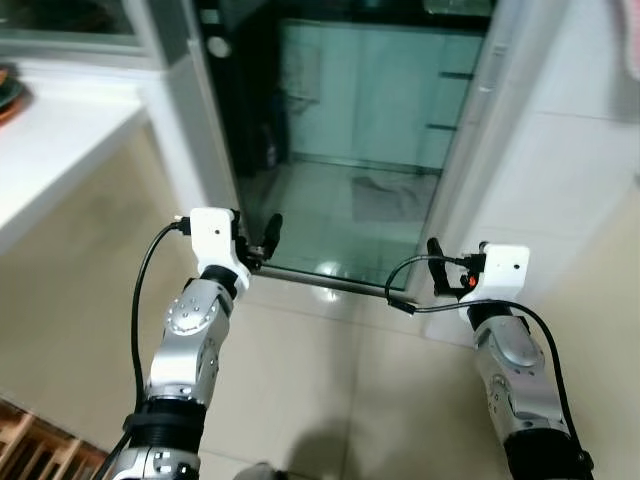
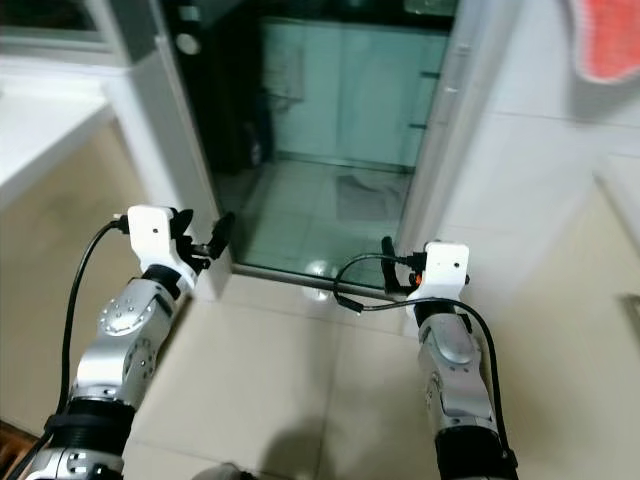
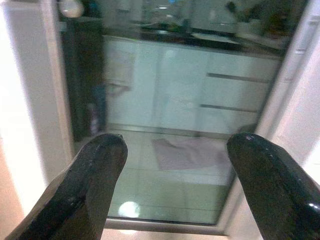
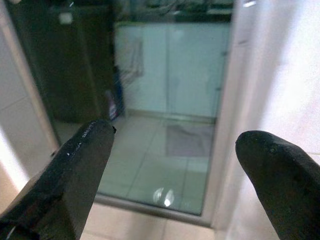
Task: Restocking fridge
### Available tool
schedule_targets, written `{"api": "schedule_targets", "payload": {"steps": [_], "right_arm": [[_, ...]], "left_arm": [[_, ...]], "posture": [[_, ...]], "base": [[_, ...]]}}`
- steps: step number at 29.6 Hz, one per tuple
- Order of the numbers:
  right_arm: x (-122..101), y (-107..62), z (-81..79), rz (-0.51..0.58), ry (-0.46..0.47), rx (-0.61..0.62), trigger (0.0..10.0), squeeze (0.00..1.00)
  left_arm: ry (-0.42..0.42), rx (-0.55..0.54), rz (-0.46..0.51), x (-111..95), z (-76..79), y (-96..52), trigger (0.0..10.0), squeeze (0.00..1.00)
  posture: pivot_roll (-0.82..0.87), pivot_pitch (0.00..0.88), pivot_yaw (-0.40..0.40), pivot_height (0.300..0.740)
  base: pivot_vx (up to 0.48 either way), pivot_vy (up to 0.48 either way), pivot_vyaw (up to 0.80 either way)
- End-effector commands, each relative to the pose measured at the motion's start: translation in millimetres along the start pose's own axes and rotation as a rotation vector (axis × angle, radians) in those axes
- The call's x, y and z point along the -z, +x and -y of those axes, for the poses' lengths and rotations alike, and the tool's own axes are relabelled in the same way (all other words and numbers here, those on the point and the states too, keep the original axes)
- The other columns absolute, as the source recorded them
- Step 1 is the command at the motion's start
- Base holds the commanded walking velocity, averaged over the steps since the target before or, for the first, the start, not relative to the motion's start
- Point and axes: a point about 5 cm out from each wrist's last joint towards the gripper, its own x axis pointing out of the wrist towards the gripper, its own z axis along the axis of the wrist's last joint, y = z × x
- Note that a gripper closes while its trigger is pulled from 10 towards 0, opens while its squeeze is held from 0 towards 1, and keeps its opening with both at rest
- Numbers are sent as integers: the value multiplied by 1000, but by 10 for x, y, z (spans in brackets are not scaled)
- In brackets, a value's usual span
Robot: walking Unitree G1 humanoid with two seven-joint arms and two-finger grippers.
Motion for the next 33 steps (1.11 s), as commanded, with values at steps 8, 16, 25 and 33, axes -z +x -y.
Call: {"api": "schedule_targets", "payload": {"steps": [8, 16, 25, 33], "right_arm": [[-16, 103, -47, -3, 8, -13, 10000, 1000], [-12, 118, -61, 6, -6, -2, 10000, 1000], [20, 118, -81, -3, -2, -12, 10000, 1000], [155, 142, -187, -68, 5, -53, 10000, 988]], "left_arm": [[1, -98, -40, 88, -137, 1, 10000, 1000], [17, -110, -35, 48, -145, 49, 10000, 0], [12, -176, -39, 73, -196, 67, 10000, 0], [41, -209, -61, 112, -302, 38, 10000, 0]], "posture": [[-108, 0, 37, 740], [-114, 0, 60, 740], [-123, 0, 63, 740], [-78, 0, 33, 740]], "base": [[0, 0, 702], [0, 0, 694], [-30, 245, 699], [0, 0, 601]]}}
